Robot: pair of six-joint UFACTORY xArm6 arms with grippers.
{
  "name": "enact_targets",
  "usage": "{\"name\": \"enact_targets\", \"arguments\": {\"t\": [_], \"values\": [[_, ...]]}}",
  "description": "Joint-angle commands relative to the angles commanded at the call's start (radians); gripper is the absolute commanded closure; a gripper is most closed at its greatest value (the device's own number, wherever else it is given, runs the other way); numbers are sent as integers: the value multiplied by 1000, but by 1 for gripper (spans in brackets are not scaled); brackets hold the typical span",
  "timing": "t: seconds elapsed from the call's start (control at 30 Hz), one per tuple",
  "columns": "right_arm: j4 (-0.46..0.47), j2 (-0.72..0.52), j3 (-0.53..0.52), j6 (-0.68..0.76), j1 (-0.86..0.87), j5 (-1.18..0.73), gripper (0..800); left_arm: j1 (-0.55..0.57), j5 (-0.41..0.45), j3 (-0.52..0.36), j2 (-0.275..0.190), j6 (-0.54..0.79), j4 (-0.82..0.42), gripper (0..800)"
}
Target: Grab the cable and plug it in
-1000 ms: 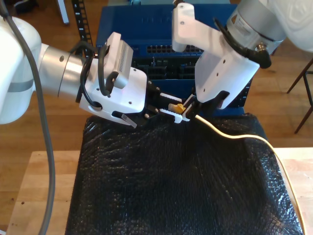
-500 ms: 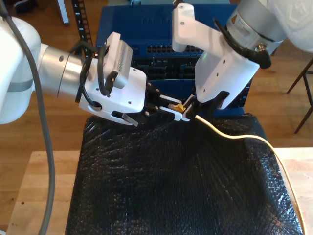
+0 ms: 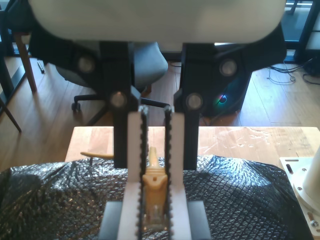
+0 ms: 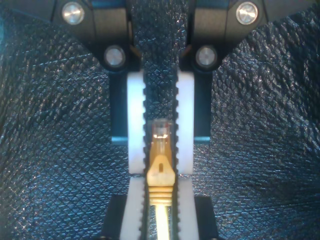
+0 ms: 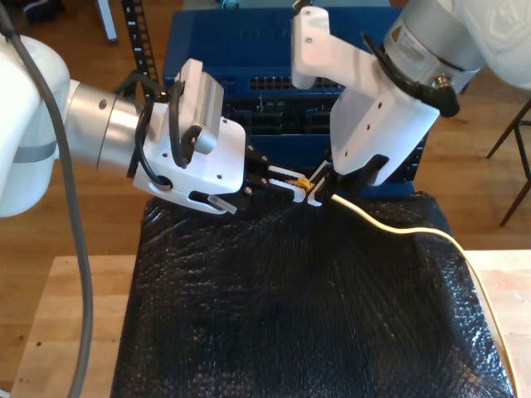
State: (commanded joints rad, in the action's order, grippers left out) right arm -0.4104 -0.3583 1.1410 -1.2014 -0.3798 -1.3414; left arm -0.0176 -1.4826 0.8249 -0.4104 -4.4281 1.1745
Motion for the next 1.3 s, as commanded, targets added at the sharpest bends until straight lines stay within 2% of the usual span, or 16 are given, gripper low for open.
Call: {"name": "enact_targets", "arguments": {"t": [0.1,0.13,0.2,0.27,0.3,0.33,0.57,0.63,0.77,1.3], "values": [[2,2,0,0,-2,0,703,0,0,0,-2,-2,0,797],[3,2,0,0,0,0,635,0,-2,0,-2,-2,0,797],[2,3,0,-2,-2,-2,429,-2,-3,3,-2,-2,3,797],[2,2,2,-2,0,-2,286,-2,-6,5,-2,-3,11,797],[5,0,2,-3,2,-2,188,-2,-8,6,-2,-3,18,797],[5,0,3,-5,3,-3,135,-2,-8,6,-2,-5,25,797],[8,-9,12,-64,11,3,59,-9,-12,6,0,-8,51,797],[6,-21,14,-104,17,5,0,-9,-14,6,2,-9,51,797],[2,-37,12,-164,35,25,0,-9,-17,6,6,-28,51,797],[-11,-132,5,-199,40,64,0,-34,-114,17,52,-129,83,797]]}}
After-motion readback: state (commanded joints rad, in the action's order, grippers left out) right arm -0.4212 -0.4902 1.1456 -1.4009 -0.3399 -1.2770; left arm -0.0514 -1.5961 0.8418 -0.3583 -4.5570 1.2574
